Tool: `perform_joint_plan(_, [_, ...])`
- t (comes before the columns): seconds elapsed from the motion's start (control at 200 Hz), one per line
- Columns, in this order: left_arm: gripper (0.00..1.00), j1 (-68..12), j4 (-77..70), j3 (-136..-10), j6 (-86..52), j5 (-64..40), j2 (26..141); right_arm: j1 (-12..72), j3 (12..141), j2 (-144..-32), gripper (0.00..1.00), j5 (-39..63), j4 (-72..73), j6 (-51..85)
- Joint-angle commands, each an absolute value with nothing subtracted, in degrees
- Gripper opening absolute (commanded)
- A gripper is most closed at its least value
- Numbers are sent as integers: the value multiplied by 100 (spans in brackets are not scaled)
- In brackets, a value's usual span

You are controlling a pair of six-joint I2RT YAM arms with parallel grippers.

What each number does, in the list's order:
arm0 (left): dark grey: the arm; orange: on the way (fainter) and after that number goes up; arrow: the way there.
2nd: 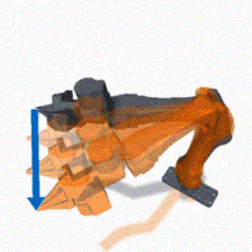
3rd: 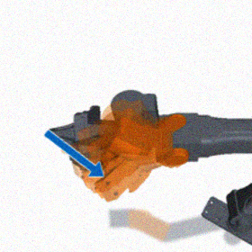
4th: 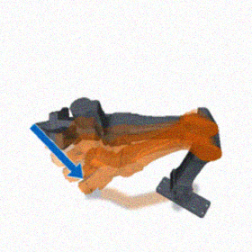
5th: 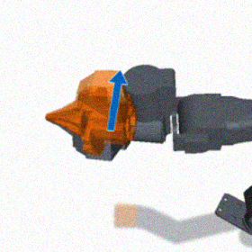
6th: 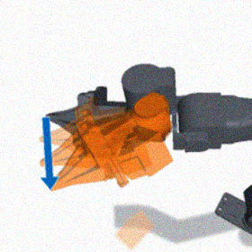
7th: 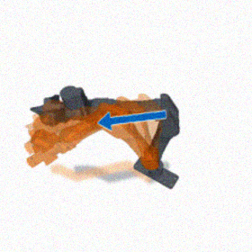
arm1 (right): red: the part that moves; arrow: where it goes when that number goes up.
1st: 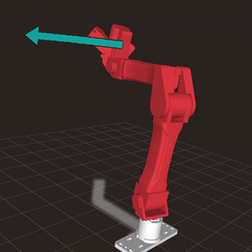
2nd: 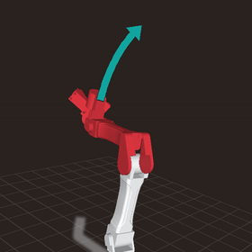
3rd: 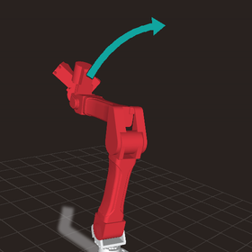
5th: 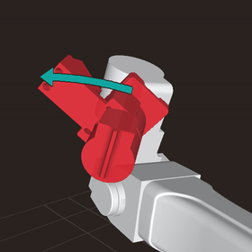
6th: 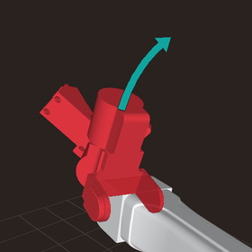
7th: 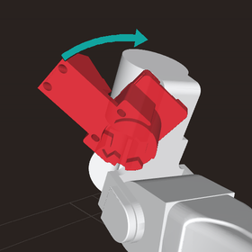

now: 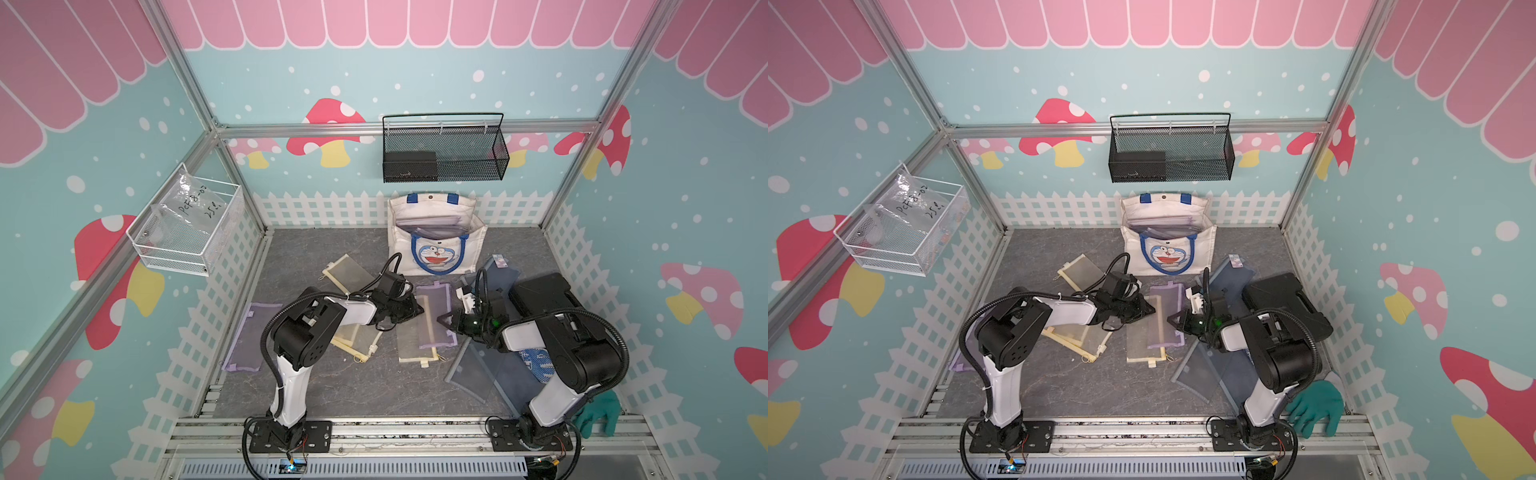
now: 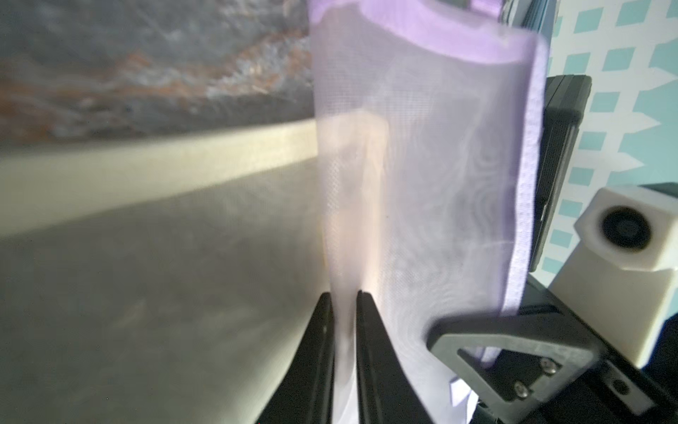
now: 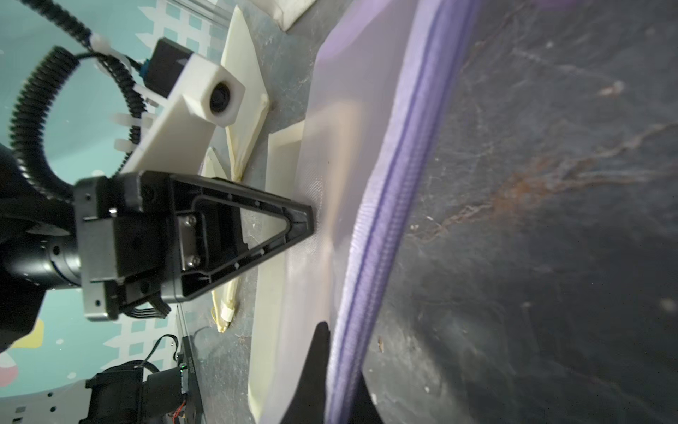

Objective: Put the pencil pouch into the canvas bag
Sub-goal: Pick up the pencil pouch.

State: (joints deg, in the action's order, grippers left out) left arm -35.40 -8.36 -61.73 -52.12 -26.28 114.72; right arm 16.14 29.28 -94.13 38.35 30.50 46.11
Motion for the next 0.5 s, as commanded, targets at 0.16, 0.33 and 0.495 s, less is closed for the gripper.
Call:
perform_joint_plan(0.16, [35, -3552, -773, -5779, -5204, -2837, 10329, 1604, 3345, -8029, 0, 3935, 1723, 3797])
perform_joint_plan(0.33, [64, -3529, -788, -5342, -5270, -3122, 9474, 1608, 3409, -7073, 0, 4456, 1130, 3718])
perform_joint_plan(0.495, [76, -3498, -1734, -4789, -5873, -3546, 8766, 1617, 3437, -6549, 0, 5095, 828, 3750])
